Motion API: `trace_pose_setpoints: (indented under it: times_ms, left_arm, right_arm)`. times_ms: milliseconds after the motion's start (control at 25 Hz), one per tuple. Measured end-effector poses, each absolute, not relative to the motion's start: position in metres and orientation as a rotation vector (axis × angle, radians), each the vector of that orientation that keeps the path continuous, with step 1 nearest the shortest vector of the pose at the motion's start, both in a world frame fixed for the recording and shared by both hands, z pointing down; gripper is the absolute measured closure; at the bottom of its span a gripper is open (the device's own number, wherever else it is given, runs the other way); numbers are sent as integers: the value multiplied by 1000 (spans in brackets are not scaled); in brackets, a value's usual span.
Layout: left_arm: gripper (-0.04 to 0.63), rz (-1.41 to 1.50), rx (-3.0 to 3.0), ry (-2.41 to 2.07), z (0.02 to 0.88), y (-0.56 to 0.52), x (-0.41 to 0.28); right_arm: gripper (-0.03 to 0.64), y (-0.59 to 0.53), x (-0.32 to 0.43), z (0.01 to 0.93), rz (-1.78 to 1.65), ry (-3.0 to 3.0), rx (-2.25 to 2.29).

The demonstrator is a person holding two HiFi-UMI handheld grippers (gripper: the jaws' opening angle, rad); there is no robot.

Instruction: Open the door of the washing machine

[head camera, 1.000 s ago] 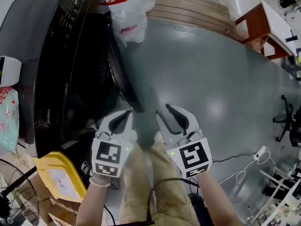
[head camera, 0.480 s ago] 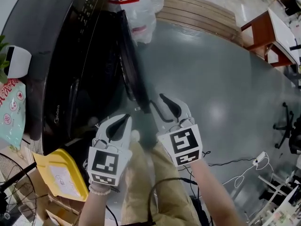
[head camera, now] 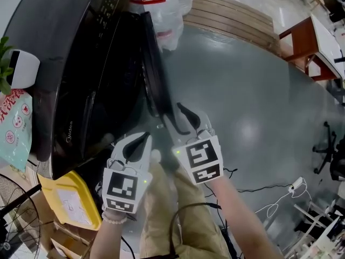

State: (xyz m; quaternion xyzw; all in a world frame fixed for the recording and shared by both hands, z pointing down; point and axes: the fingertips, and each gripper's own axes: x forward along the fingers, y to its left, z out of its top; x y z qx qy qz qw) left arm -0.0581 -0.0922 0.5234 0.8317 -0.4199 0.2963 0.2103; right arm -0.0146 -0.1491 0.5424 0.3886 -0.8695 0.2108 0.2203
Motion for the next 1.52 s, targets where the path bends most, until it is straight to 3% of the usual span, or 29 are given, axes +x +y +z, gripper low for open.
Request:
trace_pose_setpoints:
  times_ms: [200, 320, 720, 1520]
  left_arm:
    - [601, 812, 2308, -1167, 524, -95, -58]
    - [601, 811, 2309, -1166, 524, -97, -57]
    - [601, 828, 2306, -1166, 526, -99, -62]
    - [601, 833, 2330, -1149, 527, -106, -53]
  right_arm:
    - [470, -148, -17, 542, 621, -2414, 1069]
    - [433, -145, -23, 544, 644, -2419, 1042]
    - [436, -154, -18, 555, 711, -2368, 1101]
    - [479, -197, 104, 553, 472, -2188, 1379]
